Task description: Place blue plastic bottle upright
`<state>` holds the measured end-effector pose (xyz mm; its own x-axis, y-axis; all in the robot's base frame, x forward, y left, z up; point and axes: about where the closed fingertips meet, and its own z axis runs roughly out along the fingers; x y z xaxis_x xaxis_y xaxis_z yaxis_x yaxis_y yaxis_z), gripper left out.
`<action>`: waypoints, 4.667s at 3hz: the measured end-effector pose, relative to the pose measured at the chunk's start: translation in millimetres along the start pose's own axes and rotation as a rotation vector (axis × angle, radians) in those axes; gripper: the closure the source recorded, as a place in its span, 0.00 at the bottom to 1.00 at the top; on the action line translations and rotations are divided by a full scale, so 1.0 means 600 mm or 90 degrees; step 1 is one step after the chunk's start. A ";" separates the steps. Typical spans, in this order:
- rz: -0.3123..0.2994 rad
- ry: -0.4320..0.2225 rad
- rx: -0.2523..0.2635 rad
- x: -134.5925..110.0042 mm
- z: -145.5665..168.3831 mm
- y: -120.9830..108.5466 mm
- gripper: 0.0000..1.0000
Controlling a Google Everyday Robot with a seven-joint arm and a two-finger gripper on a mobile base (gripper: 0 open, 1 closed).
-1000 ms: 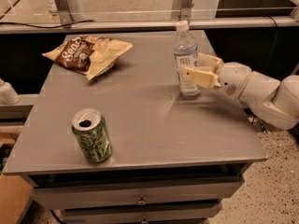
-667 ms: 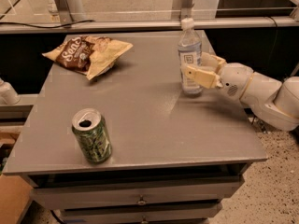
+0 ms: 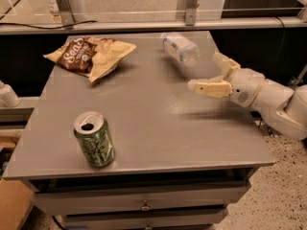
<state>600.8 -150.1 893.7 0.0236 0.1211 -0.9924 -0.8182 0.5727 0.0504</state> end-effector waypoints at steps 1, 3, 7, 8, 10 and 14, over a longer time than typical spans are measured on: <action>-0.003 -0.003 0.007 0.000 -0.007 -0.004 0.39; -0.033 0.029 0.008 -0.019 0.002 -0.014 0.18; -0.183 0.283 0.039 -0.086 0.066 -0.069 0.00; -0.224 0.374 0.042 -0.092 0.089 -0.101 0.00; -0.251 0.518 0.064 -0.073 0.096 -0.175 0.00; -0.185 0.687 0.114 0.019 0.086 -0.220 0.00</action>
Offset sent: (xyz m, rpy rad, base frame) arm 0.0041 -0.0167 0.0067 -0.0250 -0.0119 -0.0368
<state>738.7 -182.1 881.4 -0.3806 -0.7486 -0.5429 -0.7660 0.5841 -0.2683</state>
